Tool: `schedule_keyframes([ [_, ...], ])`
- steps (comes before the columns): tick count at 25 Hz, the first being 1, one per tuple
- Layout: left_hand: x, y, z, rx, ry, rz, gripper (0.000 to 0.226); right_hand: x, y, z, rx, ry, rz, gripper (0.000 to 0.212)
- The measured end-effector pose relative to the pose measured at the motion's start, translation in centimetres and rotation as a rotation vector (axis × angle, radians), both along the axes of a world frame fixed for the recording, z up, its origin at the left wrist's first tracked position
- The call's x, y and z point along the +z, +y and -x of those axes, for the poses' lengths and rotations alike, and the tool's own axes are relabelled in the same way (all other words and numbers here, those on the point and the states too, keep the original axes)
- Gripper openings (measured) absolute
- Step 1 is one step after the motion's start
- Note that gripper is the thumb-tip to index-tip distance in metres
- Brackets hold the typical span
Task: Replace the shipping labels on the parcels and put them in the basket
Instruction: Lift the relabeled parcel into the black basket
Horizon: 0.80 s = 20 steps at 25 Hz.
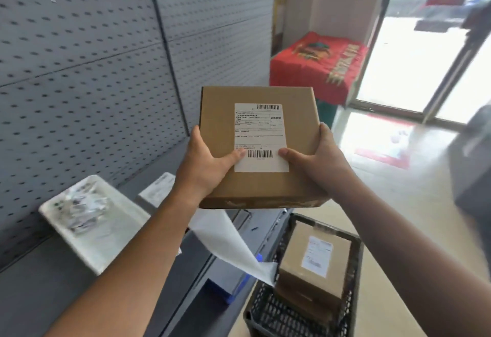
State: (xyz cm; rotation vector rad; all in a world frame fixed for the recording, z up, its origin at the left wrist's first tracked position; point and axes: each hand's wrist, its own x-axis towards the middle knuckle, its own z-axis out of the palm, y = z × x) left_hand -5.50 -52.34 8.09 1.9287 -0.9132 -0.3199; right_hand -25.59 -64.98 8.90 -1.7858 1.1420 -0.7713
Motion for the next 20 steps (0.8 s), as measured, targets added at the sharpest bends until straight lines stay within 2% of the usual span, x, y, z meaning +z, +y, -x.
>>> schedule_keyframes([
  [5,-4.0,-8.4,5.4,-0.16,0.051,-0.072,0.107,-3.5,-5.2,7.2,-0.12,0.003,-0.085,0.093],
  [10,-8.8,-13.5,9.0,-0.28,0.107,-0.179,0.118,-8.3,-7.4,12.3,-0.216,-0.007,-0.167,0.103],
  [13,-12.2,-14.9,10.5,-0.336,0.145,-0.239,0.115,-11.4,-7.8,14.0,-0.265,0.022,-0.201,0.107],
  [17,-17.7,-15.5,11.9,-0.413,0.224,-0.371,0.128,-17.0,-7.1,15.8,-0.327,0.078,-0.294,0.105],
  [20,-21.9,-14.8,12.5,-0.432,0.279,-0.463,0.129,-21.2,-6.1,16.4,-0.355,0.103,-0.389,0.11],
])
